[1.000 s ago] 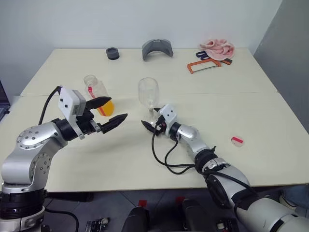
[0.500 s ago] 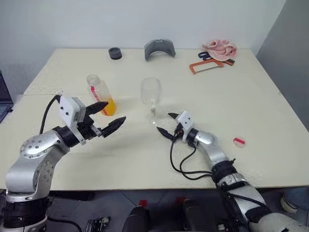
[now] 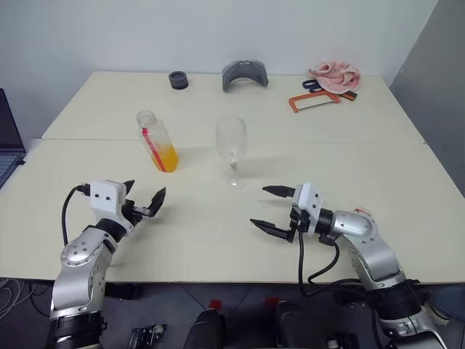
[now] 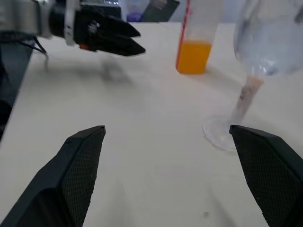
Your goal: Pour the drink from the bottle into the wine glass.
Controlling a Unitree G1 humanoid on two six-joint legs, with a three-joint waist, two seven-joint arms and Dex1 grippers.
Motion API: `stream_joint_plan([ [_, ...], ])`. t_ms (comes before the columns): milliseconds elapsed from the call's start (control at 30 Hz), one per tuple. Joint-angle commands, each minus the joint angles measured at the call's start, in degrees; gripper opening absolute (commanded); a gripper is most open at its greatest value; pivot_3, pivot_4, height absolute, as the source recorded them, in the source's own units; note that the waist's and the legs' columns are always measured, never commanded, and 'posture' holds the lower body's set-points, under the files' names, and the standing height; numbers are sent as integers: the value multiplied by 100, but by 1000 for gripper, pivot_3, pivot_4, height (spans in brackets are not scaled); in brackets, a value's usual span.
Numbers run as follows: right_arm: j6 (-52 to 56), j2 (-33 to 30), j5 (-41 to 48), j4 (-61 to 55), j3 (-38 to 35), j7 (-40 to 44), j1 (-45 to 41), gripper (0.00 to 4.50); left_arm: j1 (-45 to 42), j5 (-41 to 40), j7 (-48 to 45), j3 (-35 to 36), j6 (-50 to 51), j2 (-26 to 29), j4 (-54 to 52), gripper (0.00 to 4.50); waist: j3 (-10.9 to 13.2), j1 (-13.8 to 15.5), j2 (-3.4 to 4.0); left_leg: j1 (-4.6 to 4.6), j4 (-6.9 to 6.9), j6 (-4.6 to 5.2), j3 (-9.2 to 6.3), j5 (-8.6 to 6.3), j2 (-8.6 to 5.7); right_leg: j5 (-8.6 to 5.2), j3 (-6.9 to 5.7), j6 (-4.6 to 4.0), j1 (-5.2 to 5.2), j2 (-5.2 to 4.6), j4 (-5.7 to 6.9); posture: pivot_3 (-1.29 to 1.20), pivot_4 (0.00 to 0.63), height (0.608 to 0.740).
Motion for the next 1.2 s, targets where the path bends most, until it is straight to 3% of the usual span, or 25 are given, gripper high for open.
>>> stream_joint_plan([
  [33, 534, -65, 392, -717, -136, -175, -73, 4478, -287, -163, -189, 181, -113, 184, 62, 4500, -1, 5, -1, 0, 0, 0, 1, 0, -2, 0, 0, 0, 0, 0, 0, 0, 150, 740],
  [300, 1526, -153, 719, -1389, -162, -697, -278, 4478, -1003, -333, -678, 170, 1, 587, 792, 4500, -1, 7, -2, -4, 0, -2, -1, 1, -7, 0, -2, 0, -1, 0, -3, 0, 150, 740],
  [567, 1790, -267, 933, -1613, -118, -787, -427, 4478, -1840, -120, -934, -60, -114, 745, 1741, 4500, -1, 17, -2, -7, 0, -2, -4, 2, -15, 0, -5, 0, -1, 2, -6, 0, 150, 740],
  [800, 1897, -292, 1201, -1637, -156, -691, -756, 4478, -2614, 179, -1076, -316, -402, 749, 2604, 4500, -1, 16, -3, -11, 3, -3, -4, 2, -20, 0, -6, 0, -4, 4, -6, 0, 150, 740],
  [1200, 2047, -284, 1571, -1830, -206, -905, -931, 4478, -3185, 424, -1102, -468, -797, 638, 3360, 4500, -1, 12, -4, -23, 6, -5, -19, 3, -20, 0, -16, 0, -8, 2, -10, 0, 150, 740],
])
